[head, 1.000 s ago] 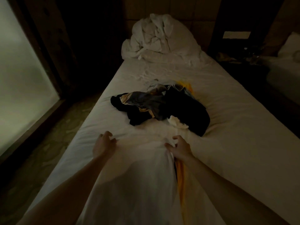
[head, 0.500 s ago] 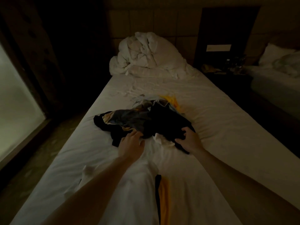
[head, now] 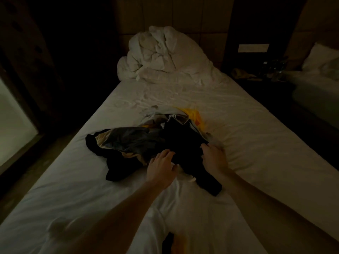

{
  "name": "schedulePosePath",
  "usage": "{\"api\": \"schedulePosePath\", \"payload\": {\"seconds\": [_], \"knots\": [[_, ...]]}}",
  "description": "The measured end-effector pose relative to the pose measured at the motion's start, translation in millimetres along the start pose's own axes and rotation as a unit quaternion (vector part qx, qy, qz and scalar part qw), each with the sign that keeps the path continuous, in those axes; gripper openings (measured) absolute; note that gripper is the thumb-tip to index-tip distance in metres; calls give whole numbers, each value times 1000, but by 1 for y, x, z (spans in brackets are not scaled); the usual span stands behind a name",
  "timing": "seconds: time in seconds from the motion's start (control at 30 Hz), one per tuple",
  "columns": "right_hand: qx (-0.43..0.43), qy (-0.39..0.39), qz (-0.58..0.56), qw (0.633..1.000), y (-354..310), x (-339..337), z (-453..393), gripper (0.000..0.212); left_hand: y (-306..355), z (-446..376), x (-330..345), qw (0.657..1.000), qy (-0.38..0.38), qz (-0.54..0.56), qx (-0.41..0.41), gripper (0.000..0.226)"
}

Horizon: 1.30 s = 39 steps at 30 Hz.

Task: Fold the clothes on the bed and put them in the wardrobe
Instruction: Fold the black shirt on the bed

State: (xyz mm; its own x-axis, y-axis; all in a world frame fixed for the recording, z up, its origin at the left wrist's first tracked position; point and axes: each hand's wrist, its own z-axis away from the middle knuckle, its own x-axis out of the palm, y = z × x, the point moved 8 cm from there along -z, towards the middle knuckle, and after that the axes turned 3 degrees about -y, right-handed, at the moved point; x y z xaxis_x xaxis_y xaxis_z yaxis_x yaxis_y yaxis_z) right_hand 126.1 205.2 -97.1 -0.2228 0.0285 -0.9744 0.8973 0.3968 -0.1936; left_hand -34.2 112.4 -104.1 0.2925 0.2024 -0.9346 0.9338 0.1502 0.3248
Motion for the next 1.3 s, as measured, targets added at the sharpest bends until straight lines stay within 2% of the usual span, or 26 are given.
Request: {"api": "schedulePosePath", "payload": {"seconds": [0.1, 0.23, 0.33, 0.4, 0.43, 0.53, 0.6, 0.7, 0.77, 0.83, 0.9, 0.97, 1.03, 1.1, 1.2, 1.23, 1.3], "knots": [[-9, 54, -69, 996, 3, -10, -5, 9, 1, -6, 7, 1000, 11, -10, 1, 56], [-14, 118, -188, 975, 3, -38, -1, 23, 15, 0, -5, 998, 44, -41, 30, 68], [-22, 159, -260, 952, -11, -76, 11, 29, 34, 9, -23, 998, 27, -22, 60, 75], [-41, 191, -278, 941, -26, -108, 27, 34, 48, 18, -43, 997, 34, 11, 74, 67], [-56, 198, -256, 945, -33, -123, 34, 33, 54, 23, -58, 995, 58, 31, 81, 55], [-79, 180, -77, 977, -45, -162, 54, 24, 60, 36, -106, 982, 121, 129, 63, 12], [-68, 157, -46, 984, -38, -185, 68, 18, 59, 43, -130, 968, 110, 220, 48, 16], [-58, 166, -91, 980, -36, -216, 95, 21, 68, 60, -172, 942, 126, 306, 62, 16], [-84, 136, -176, 971, -46, -224, 109, 23, 81, 74, -200, 926, 138, 347, 52, 14], [-104, 69, -303, 945, -62, -224, 127, 41, 98, 90, -222, 919, 136, 368, 48, 13], [-131, -14, -373, 919, -84, -219, 152, 52, 119, 107, -239, 920, 125, 364, 74, 15], [-183, -25, -335, 924, -103, -223, 175, 43, 138, 125, -252, 919, 107, 366, 103, 17], [-193, 45, -265, 944, -102, -242, 189, 19, 153, 140, -262, 918, 99, 362, 127, 11], [-162, 103, -262, 946, -89, -267, 199, 14, 157, 155, -277, 917, 107, 357, 139, 7], [-112, 149, -377, 907, -71, -312, 220, 16, 153, 172, -297, 944, 88, 267, 173, 32], [-111, 155, -397, 898, -71, -325, 228, 15, 152, 178, -299, 957, 67, 217, 183, 35], [-121, 160, -434, 878, -76, -349, 241, 15, 152, 188, -299, 969, 16, 159, 189, 25]]}}
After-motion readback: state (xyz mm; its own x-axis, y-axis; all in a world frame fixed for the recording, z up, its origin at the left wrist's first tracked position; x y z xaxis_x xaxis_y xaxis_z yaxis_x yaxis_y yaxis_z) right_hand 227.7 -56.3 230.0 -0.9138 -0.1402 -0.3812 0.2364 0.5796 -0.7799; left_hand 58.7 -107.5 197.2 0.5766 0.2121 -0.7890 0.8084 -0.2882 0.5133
